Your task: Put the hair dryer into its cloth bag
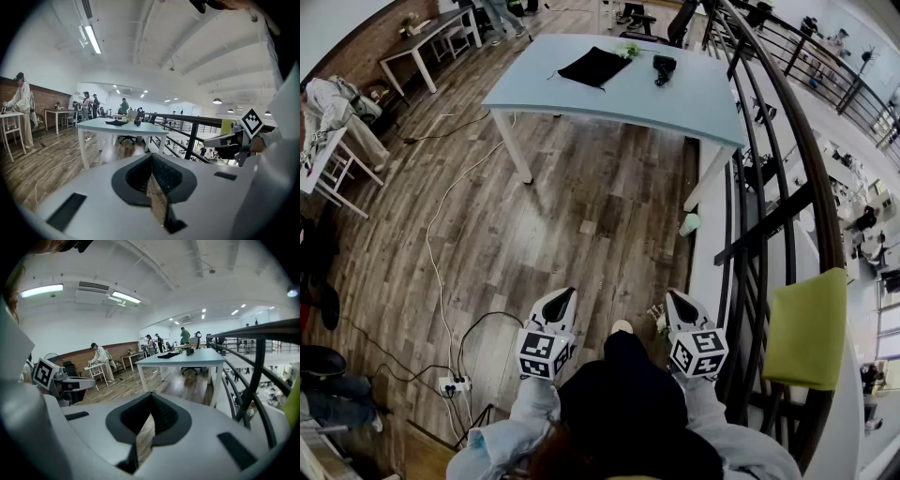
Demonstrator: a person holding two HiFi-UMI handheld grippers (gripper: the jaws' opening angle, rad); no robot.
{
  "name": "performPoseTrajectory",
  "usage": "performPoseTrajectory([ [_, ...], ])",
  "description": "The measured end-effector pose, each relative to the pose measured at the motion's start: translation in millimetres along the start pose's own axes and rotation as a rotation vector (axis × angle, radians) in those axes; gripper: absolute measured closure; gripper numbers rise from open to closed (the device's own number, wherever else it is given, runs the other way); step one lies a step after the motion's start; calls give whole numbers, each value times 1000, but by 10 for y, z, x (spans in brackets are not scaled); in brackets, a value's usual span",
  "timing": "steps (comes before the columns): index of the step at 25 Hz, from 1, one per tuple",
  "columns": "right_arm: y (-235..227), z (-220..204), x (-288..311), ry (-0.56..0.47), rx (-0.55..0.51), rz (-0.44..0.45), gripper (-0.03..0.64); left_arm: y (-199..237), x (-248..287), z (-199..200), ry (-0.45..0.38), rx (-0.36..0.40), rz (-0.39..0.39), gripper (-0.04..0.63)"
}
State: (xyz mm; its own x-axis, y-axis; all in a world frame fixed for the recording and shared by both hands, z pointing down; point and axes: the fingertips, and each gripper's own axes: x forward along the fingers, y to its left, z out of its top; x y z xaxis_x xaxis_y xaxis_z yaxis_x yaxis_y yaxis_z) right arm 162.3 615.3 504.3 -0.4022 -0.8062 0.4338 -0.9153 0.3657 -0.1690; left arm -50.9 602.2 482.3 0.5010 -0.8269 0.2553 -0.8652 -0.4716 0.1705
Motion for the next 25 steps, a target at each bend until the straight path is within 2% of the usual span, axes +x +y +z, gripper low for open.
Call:
performPoseTrajectory([
  [5,-143,-132,-471,-10,63,-18,611,-285,-215,-24,-10,-28,39,578],
  [9,-210,-75,-705,-73,148,-13,611,-397,-301,26,-26,-35,63,578],
  [14,-191,-32,-909,-105,106,-22,611,-531,-418,57,-43,-19,50,578],
  [17,-145,-81,-959,-101,106,-21,611,-590,-473,16,-40,-18,41,578],
  [25,48,-146,-979,-102,104,-17,611,-583,-586,-33,-27,38,36,578],
])
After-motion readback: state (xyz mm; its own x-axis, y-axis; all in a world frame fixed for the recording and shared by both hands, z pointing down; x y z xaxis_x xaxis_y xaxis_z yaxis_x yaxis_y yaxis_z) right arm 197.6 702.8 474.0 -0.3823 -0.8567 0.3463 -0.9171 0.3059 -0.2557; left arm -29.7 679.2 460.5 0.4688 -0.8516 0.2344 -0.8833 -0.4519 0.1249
